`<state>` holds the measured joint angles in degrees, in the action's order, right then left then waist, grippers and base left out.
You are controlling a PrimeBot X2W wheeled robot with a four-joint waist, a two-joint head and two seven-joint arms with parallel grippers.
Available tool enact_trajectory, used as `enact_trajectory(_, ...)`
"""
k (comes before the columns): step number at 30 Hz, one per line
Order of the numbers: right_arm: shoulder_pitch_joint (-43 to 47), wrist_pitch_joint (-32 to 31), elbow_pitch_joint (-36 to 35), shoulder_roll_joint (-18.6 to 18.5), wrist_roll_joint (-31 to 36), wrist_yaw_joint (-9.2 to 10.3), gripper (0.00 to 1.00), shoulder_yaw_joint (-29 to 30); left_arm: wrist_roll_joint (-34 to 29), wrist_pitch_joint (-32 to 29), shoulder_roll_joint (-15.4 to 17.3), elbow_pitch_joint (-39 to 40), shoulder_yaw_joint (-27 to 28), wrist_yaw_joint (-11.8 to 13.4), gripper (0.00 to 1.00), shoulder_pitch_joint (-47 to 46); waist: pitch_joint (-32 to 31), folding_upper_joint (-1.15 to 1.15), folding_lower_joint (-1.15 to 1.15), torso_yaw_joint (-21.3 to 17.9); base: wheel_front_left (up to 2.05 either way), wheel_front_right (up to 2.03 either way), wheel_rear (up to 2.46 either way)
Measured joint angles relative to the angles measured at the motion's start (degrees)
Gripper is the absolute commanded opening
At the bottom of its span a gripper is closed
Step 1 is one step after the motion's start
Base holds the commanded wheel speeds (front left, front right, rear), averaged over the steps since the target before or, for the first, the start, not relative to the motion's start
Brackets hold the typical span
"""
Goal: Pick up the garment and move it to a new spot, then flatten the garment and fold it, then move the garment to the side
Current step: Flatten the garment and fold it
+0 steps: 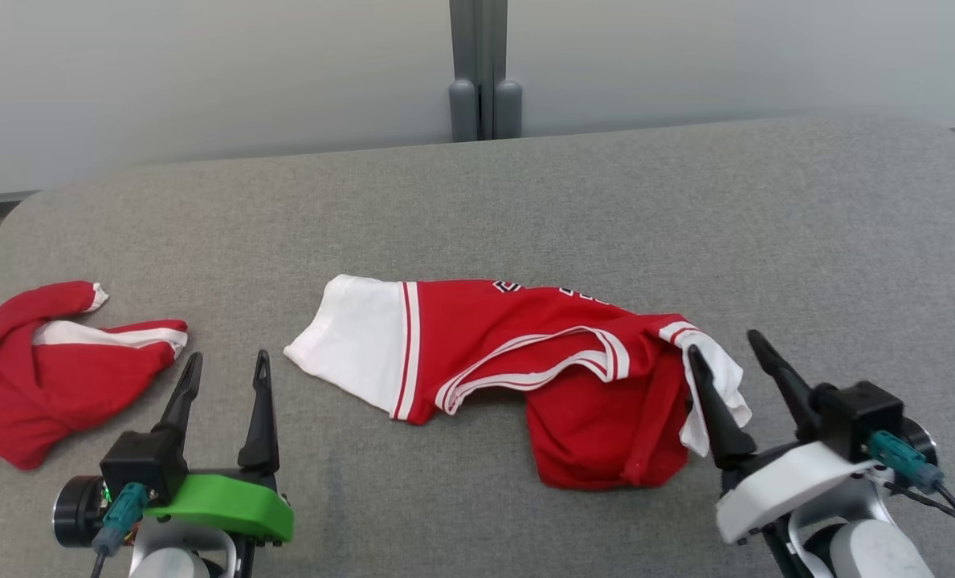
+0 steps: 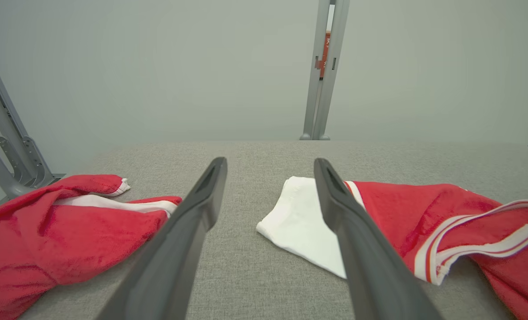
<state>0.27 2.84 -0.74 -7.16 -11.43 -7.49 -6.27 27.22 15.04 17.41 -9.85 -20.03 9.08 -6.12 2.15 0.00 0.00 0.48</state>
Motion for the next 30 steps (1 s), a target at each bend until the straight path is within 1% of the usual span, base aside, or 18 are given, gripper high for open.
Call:
enact_trajectory(5, -4.09, -3.15, 1.52, -2.44, -0.6, 0.0, 1.0, -9.4, -0.82, 0.05, -0.4, 0.86, -0.19, -0.05, 1.0, -3.05, 2.63, 0.0, 0.0, 0.55, 0.0, 0.0, 0.0)
enact_trajectory(8, -6.6, -4.57, 3.49, -3.89, -0.62, -0.01, 1.0, -13.49, -1.32, 0.1, -0.91, 1.1, -0.14, -0.34, 1.0, -4.58, 4.46, 0.0, 0.0, 1.11, 0.0, 0.0, 0.0)
enact_trajectory(12, -9.93, -6.34, 6.34, -6.58, 2.9, -0.02, 1.0, -15.61, -2.23, 0.1, -1.9, 1.11, 0.23, -0.6, 1.0, -5.87, 6.79, 0.0, 0.0, 2.04, 0.0, 0.0, 0.0)
enact_trajectory(14, -11.04, -7.02, 7.36, -7.32, 4.8, -0.03, 1.0, -16.17, -2.5, 0.1, -2.22, 1.04, 0.52, -0.96, 1.0, -6.31, 7.72, 0.0, 0.0, 2.47, 0.0, 0.0, 0.0)
enact_trajectory(15, -11.57, -8.11, 8.02, -7.48, 5.44, -0.03, 0.94, -16.39, -2.67, 0.1, -2.38, 0.97, 0.71, -1.01, 1.0, -6.47, 8.21, 0.0, 0.0, 2.72, 0.0, 0.0, 0.0)
enact_trajectory(16, -11.79, -8.37, 8.29, -7.6, 5.66, -0.03, 0.75, -16.61, -2.72, 0.1, -2.49, 0.87, 0.87, -1.03, 1.0, -6.59, 8.56, 0.0, 0.0, 2.89, 0.0, 0.0, 0.0)
enact_trajectory(17, -12.16, -8.38, 8.54, -7.72, 6.06, -0.03, 0.25, -16.81, -2.92, 0.1, -2.66, 0.79, 1.07, -1.1, 1.0, -6.79, 8.98, 0.0, 0.0, 3.09, 0.0, 0.0, 0.0)
enact_trajectory(18, -12.72, -8.45, 8.73, -7.89, 6.55, -0.03, 0.0, -16.83, -3.12, 0.1, -2.86, 0.77, 1.29, -1.26, 1.0, -6.95, 9.33, 0.0, 0.0, 3.27, 0.0, 0.0, 0.0)
enact_trajectory(20, -13.45, -8.88, 9.12, -8.03, 6.56, -0.03, 0.0, -16.84, -3.28, 0.1, -3.18, 0.59, 1.62, -1.51, 1.0, -7.09, 9.87, 0.0, 0.0, 3.51, 0.0, 0.0, 0.0)
enact_trajectory(23, -14.17, -7.76, 8.68, -8.05, 5.49, -0.03, 0.0, -16.13, -4.03, 0.1, -3.7, 0.51, 2.33, -1.83, 1.0, -7.22, 10.51, 0.0, 0.0, 3.6, 0.0, 0.0, 0.0)
enact_trajectory(30, -15.39, -5.6, 8.16, -7.49, 3.92, -0.03, 0.0, -12.48, -5.36, 0.1, -4.32, 0.34, 3.31, -2.55, 1.0, -7.77, 10.8, 0.0, 0.0, 3.04, 0.0, 0.0, 0.0)
